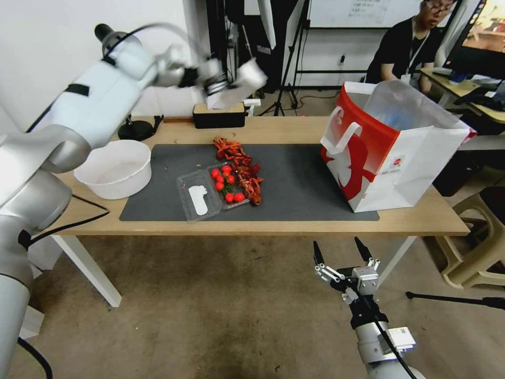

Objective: Pick up the trash from the table and place it into the takeout bag.

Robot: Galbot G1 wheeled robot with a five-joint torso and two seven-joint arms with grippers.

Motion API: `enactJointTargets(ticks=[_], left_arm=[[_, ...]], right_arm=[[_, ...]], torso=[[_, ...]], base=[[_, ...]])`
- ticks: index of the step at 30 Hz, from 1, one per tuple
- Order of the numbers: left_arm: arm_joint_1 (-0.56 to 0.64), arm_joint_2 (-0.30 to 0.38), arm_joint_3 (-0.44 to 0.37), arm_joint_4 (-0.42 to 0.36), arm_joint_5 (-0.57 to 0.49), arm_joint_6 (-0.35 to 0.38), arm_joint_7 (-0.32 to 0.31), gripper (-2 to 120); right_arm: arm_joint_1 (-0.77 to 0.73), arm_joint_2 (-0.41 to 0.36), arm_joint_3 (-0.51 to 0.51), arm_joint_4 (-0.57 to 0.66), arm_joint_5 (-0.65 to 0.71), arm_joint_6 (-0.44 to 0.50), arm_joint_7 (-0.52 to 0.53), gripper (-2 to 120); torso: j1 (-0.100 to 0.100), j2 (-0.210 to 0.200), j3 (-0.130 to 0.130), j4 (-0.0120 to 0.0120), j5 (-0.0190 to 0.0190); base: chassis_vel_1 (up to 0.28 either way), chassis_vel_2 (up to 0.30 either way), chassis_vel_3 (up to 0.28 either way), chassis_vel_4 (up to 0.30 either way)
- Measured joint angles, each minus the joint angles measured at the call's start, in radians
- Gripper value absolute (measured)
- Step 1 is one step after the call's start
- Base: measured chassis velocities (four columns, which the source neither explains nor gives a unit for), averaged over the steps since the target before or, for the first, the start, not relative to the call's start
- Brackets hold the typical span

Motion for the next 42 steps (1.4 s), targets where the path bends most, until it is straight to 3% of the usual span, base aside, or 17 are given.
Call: enactJointTargets(ticks=[2, 3, 5, 6, 9, 11, 13, 21, 25, 38, 41, 42], left_arm=[[-0.017, -0.036, 0.061, -0.088, -0.157, 0.030, -0.077, 0], [-0.017, -0.036, 0.061, -0.088, -0.157, 0.030, -0.077, 0], [-0.034, -0.071, 0.105, -0.130, -0.238, 0.034, -0.139, 0], [-0.047, -0.100, 0.142, -0.157, -0.309, 0.032, -0.211, 0], [-0.055, -0.119, 0.163, -0.171, -0.347, 0.031, -0.261, 0], [-0.062, -0.168, 0.187, -0.178, -0.398, 0.021, -0.363, 0], [-0.062, -0.209, 0.198, -0.172, -0.424, 0.018, -0.425, 0], [-0.028, -0.328, 0.248, -0.093, -0.369, -0.009, -0.519, 0], [-0.014, -0.323, 0.263, -0.105, -0.333, -0.004, -0.550, 1], [-0.014, -0.246, 0.256, -0.175, -0.308, 0.015, -0.581, 48], [-0.009, -0.235, 0.246, -0.191, -0.307, 0.018, -0.602, 57], [-0.002, -0.221, 0.238, -0.215, -0.305, 0.031, -0.644, 63]], right_arm=[[-0.002, 0.000, 0.005, 0.002, 0.001, -0.001, 0.001, 100], [-0.002, 0.000, 0.005, 0.002, 0.001, -0.001, 0.001, 100], [-0.006, -0.001, 0.012, 0.002, 0.001, 0.000, 0.002, 100], [-0.011, 0.000, 0.015, 0.002, 0.001, 0.002, 0.002, 100], [-0.014, 0.001, 0.016, 0.002, 0.001, 0.004, 0.002, 100], [-0.018, 0.005, 0.016, 0.002, -0.001, 0.008, 0.001, 100], [-0.018, 0.007, 0.016, 0.002, -0.001, 0.009, 0.001, 100], [-0.016, 0.007, 0.017, 0.002, -0.001, 0.012, 0.000, 100], [-0.015, 0.006, 0.019, 0.003, 0.000, 0.012, 0.000, 100], [-0.009, 0.011, 0.005, 0.001, -0.002, 0.010, -0.002, 100], [-0.007, 0.011, 0.004, 0.001, -0.003, 0.008, -0.002, 100], [-0.006, 0.012, 0.003, 0.002, -0.003, 0.007, -0.002, 100]], torso=[[0.000, 0.000, 0.000, 0.0005, -0.0003], [0.000, 0.000, 0.000, 0.0005, -0.0003], [0.000, 0.000, 0.000, 0.0006, -0.0002], [0.000, 0.000, 0.000, 0.0003, -0.0002], [0.000, 0.000, 0.000, 0.0006, -0.0002], [0.000, 0.000, 0.000, 0.0008, -0.0004], [0.000, 0.000, 0.000, 0.0007, -0.0004], [0.000, 0.000, 0.000, 0.0005, -0.0005], [0.000, 0.000, 0.000, 0.0005, -0.0005], [0.000, 0.000, 0.000, 0.0009, -0.0009], [0.000, 0.000, 0.000, 0.0007, -0.0008], [0.000, 0.000, 0.000, 0.0003, -0.0005]], base=[[0.000, 0.000, 0.000, 0.000], [0.000, 0.000, 0.000, 0.000], [0.000, 0.000, 0.000, 0.000], [0.000, 0.000, 0.000, 0.000], [0.000, 0.000, 0.000, 0.000], [0.000, 0.000, 0.000, 0.000], [0.000, 0.000, 0.000, 0.000], [0.000, 0.000, 0.000, 0.000], [0.000, 0.000, 0.000, 0.000], [0.000, 0.000, 0.000, 0.000], [0.000, 0.000, 0.000, 0.000], [0.000, 0.000, 0.000, 0.000]])
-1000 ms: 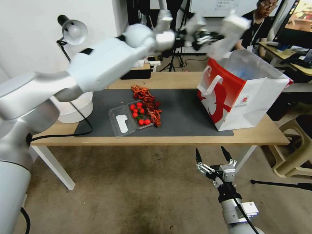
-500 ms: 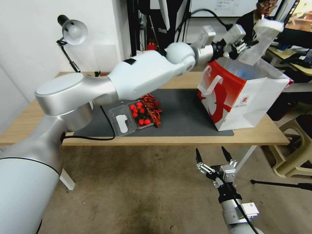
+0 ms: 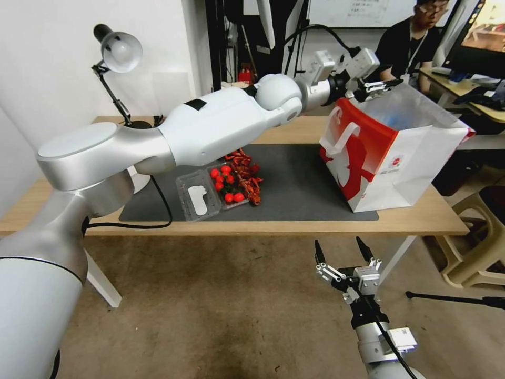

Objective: Pick up the trash from the table and place it into the takeout bag.

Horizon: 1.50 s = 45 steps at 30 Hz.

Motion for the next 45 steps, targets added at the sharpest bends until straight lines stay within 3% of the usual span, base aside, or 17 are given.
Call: enactJointTargets(ticks=[2, 4, 6, 9, 14, 17, 18, 21, 22, 25, 26, 28, 29, 32, 35, 39, 45], left_arm=[[0.004, 0.007, -0.004, -0.013, 0.000, 0.008, -0.023, 66], [0.048, 0.073, -0.040, -0.120, -0.003, 0.068, -0.150, 79], [0.064, 0.096, -0.052, -0.155, -0.003, 0.077, -0.177, 82], [0.179, 0.235, -0.145, -0.326, 0.016, 0.106, -0.267, 97], [0.285, 0.340, -0.246, -0.410, 0.040, 0.121, -0.304, 99], [0.470, 0.485, -0.414, -0.545, 0.071, 0.145, -0.368, 100], [0.470, 0.485, -0.414, -0.545, 0.071, 0.145, -0.368, 100], [0.639, 0.554, -0.580, -0.658, 0.108, 0.169, -0.419, 100], [0.639, 0.554, -0.580, -0.658, 0.108, 0.169, -0.419, 100], [0.933, 0.629, -0.802, -0.789, 0.177, 0.178, -0.429, 100], [0.933, 0.629, -0.802, -0.789, 0.177, 0.178, -0.429, 100], [1.106, 0.650, -0.913, -0.844, 0.221, 0.165, -0.432, 100], [1.106, 0.650, -0.913, -0.844, 0.221, 0.165, -0.432, 100], [1.300, 0.644, -1.026, -0.898, 0.299, 0.127, -0.472, 100], [1.370, 0.625, -1.068, -0.914, 0.347, 0.112, -0.490, 100], [1.499, 0.593, -1.147, -0.932, 0.405, 0.088, -0.490, 100], [1.799, 0.551, -1.318, -0.957, 0.499, -0.001, -0.457, 100]], right_arm=[[0.000, 0.001, 0.000, 0.001, 0.000, -0.001, 0.000, 100], [-0.003, 0.005, -0.001, 0.005, -0.002, -0.002, -0.001, 100], [-0.004, 0.006, -0.001, 0.006, -0.003, -0.002, -0.001, 100], [-0.014, 0.008, 0.004, 0.013, -0.005, -0.001, -0.002, 100], [-0.025, 0.014, 0.013, 0.020, -0.011, 0.002, -0.002, 100], [-0.023, 0.017, 0.010, 0.022, -0.013, 0.002, -0.004, 100], [-0.023, 0.017, 0.010, 0.022, -0.013, 0.002, -0.004, 100], [-0.022, 0.022, 0.007, 0.022, -0.016, 0.002, -0.005, 100], [-0.022, 0.022, 0.007, 0.022, -0.016, 0.002, -0.005, 100], [-0.025, 0.028, 0.006, 0.030, -0.020, 0.001, -0.007, 100], [-0.025, 0.028, 0.006, 0.030, -0.020, 0.001, -0.007, 100], [-0.027, 0.029, 0.006, 0.034, -0.020, 0.001, -0.008, 100], [-0.027, 0.029, 0.006, 0.034, -0.020, 0.001, -0.008, 100], [-0.036, 0.033, 0.010, 0.040, -0.022, 0.003, -0.009, 100], [-0.055, 0.047, 0.026, 0.051, -0.031, 0.014, -0.011, 100], [-0.084, 0.070, 0.048, 0.068, -0.045, 0.026, -0.016, 100], [-0.091, 0.061, 0.056, 0.076, -0.041, 0.029, -0.020, 100]], torso=[[0.000, 0.000, 0.000, -0.0001, 0.0000], [0.000, 0.000, 0.000, 0.0003, -0.0002], [0.000, 0.000, 0.000, 0.0006, -0.0003], [0.000, 0.000, 0.000, 0.0007, -0.0006], [0.000, 0.000, 0.000, 0.0002, -0.0010], [0.000, 0.000, 0.000, 0.0012, -0.0009], [0.000, 0.000, 0.000, 0.0012, -0.0009], [0.000, 0.000, 0.000, 0.0000, -0.0002], [0.000, 0.000, 0.000, 0.0000, -0.0002], [0.000, 0.000, 0.000, 0.0008, -0.0009], [0.000, 0.000, 0.000, 0.0008, -0.0009], [0.000, 0.000, 0.000, 0.0009, -0.0005], [0.000, 0.000, 0.000, 0.0009, -0.0005], [0.000, 0.000, 0.000, 0.0009, -0.0001], [0.000, 0.000, 0.000, 0.0004, -0.0001], [0.000, 0.000, 0.000, -0.0008, 0.0000], [0.000, 0.000, 0.000, 0.0007, -0.0001]], base=[[0.000, 0.000, 0.000, 0.000], [0.000, 0.000, 0.000, 0.000], [0.000, 0.000, 0.000, 0.000], [0.000, 0.000, 0.000, 0.000], [0.000, 0.000, 0.000, 0.000], [0.000, 0.000, 0.000, 0.000], [0.000, 0.000, 0.000, 0.000], [0.000, 0.000, 0.000, 0.000], [0.000, 0.000, 0.000, 0.000], [0.000, 0.000, 0.000, 0.000], [0.000, 0.000, 0.000, 0.000], [0.000, 0.000, 0.000, 0.000], [0.000, 0.000, 0.000, 0.000], [0.000, 0.000, 0.000, 0.000], [0.000, 0.000, 0.000, 0.000], [0.000, 0.000, 0.000, 0.000], [0.000, 0.000, 0.000, 0.000]])
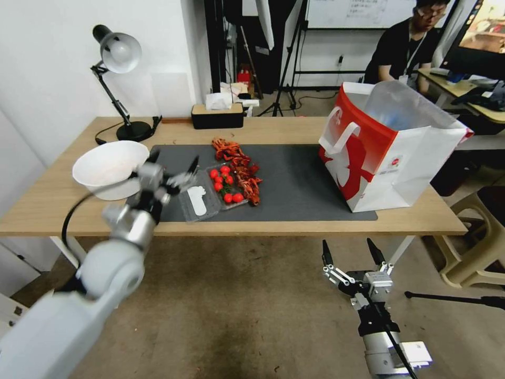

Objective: Pick up the trash from the table and place it into the takeout bag.

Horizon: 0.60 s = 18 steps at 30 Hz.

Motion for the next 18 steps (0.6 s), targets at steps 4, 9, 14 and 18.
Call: enactJointTargets(ticks=[4, 9, 14, 18], left_arm=[[0.131, -0.026, -0.076, 0.002, 0.073, -0.064, -0.027, 100], [0.252, -0.081, -0.099, 0.026, 0.158, -0.142, -0.106, 100], [0.317, -0.143, -0.099, 0.026, 0.174, -0.159, -0.130, 100], [0.366, -0.199, -0.105, 0.028, 0.186, -0.197, -0.132, 100]], right_arm=[[-0.001, -0.009, 0.008, 0.000, 0.026, 0.001, -0.013, 100], [0.001, -0.004, 0.045, 0.010, 0.098, 0.009, -0.076, 100], [0.008, -0.007, 0.058, 0.011, 0.148, -0.001, -0.123, 100], [0.021, -0.013, 0.059, -0.001, 0.180, -0.009, -0.156, 100]], torso=[[0.000, 0.000, 0.000, -0.0002, 0.0003], [0.000, 0.000, 0.000, -0.0006, 0.0000], [0.000, 0.000, 0.000, -0.0001, -0.0002], [0.000, 0.000, 0.000, -0.0002, -0.0002]], base=[[0.000, 0.000, 0.000, 0.000], [0.000, 0.000, 0.000, 0.000], [0.000, 0.000, 0.000, 0.000], [0.000, 0.000, 0.000, 0.000]])
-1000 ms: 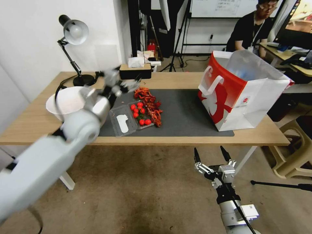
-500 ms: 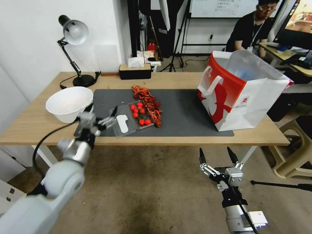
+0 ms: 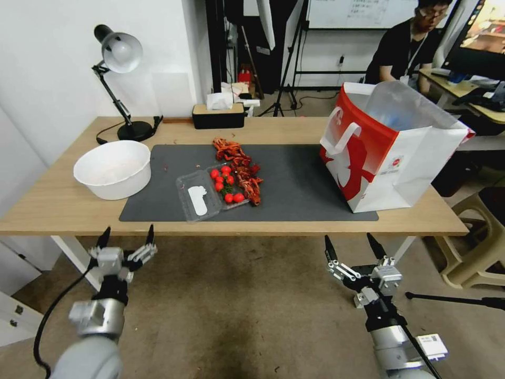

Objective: Pick up the trash from the table and place it into the takeout bag.

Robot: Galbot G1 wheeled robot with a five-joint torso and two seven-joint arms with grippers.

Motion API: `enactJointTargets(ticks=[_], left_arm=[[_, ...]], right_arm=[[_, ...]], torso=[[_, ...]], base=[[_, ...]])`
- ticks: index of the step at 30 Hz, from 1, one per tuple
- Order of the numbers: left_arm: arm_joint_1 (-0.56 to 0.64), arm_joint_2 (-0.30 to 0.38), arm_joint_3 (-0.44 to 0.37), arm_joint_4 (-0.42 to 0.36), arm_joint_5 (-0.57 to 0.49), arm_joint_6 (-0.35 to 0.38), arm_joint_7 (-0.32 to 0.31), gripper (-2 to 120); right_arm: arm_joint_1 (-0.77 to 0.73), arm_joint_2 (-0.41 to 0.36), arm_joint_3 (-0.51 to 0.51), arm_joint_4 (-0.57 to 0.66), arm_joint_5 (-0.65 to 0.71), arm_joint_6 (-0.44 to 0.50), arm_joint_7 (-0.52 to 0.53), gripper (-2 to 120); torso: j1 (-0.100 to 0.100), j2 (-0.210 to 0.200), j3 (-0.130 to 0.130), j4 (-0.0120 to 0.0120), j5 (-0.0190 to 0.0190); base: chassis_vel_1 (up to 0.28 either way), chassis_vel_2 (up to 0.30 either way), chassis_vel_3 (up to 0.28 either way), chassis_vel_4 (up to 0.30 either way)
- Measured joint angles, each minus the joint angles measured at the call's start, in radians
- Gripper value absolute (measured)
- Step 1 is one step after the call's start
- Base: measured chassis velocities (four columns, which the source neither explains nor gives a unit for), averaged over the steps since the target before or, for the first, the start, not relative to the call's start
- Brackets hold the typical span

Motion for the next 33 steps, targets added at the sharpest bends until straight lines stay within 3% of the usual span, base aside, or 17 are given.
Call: enactJointTargets(ticks=[5, 33], left_arm=[[0.011, -0.020, -0.007, 0.010, -0.002, -0.031, 0.009, 100], [-0.002, -0.022, -0.007, 0.018, -0.017, -0.039, 0.028, 100]], right_arm=[[0.015, 0.003, -0.015, -0.026, 0.013, -0.004, -0.006, 100], [0.015, 0.010, -0.029, -0.037, 0.013, -0.012, 0.000, 100]], torso=[[0.000, 0.000, 0.000, -0.0002, 0.0002], [0.000, 0.000, 0.000, -0.0001, 0.0002]], base=[[0.000, 0.000, 0.000, 0.000], [0.000, 0.000, 0.000, 0.000]])
